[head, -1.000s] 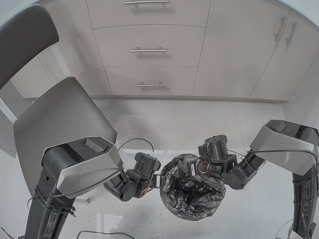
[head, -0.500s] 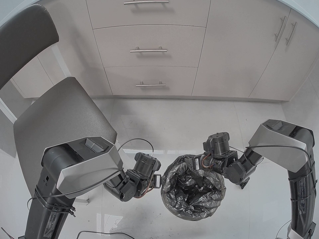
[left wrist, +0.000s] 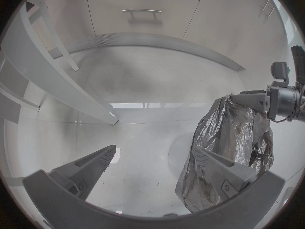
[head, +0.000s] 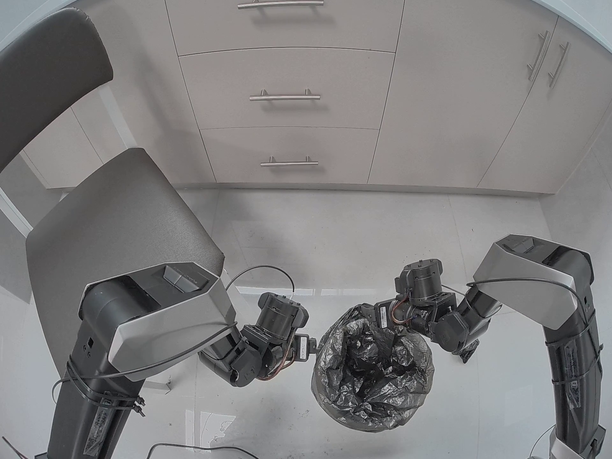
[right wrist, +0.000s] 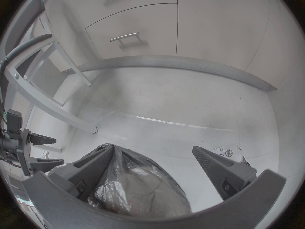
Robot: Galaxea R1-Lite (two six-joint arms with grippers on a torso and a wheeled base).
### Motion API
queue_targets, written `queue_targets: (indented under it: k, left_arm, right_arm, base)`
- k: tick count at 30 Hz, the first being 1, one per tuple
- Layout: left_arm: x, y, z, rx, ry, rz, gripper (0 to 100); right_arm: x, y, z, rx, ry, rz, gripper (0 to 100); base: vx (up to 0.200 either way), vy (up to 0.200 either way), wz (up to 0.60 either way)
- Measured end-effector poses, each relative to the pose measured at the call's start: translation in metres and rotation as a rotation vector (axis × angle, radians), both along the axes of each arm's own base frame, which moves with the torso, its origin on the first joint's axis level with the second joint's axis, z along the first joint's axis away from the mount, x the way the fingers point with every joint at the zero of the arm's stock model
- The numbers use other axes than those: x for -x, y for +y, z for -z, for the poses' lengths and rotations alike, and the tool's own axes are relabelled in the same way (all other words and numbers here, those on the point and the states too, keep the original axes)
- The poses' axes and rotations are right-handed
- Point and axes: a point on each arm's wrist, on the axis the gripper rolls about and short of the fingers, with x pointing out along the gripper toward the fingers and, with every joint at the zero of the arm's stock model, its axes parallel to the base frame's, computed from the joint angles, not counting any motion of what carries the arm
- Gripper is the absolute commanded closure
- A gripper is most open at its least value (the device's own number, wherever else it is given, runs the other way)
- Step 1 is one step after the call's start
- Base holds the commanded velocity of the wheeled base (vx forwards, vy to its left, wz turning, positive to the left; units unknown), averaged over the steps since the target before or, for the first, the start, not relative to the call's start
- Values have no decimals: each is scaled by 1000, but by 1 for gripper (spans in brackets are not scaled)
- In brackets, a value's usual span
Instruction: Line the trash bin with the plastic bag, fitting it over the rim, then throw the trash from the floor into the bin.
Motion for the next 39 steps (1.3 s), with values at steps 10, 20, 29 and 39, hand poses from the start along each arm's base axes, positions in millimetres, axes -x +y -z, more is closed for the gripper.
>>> queue_targets:
  k: [10,20,29,39]
  left_arm:
    - [0,0,-1,22,3,-21,0]
    - [4,1,-27,111,-20,-71,0]
    - [23,2,-91,241,-132,-76,0]
    - [76,21,-179,321,-305,-76,0]
  right_arm:
    - [-8,-9,6,-3,0,29,0]
    - [15,-12,-30,-15,-16,20,0]
    - [62,-17,-104,-58,-82,1,0]
    - [106,-52,-153,-71,-131,62,0]
  base:
    - [0,0,0]
    - [0,0,0]
    - [0,0,0]
    - [0,0,0]
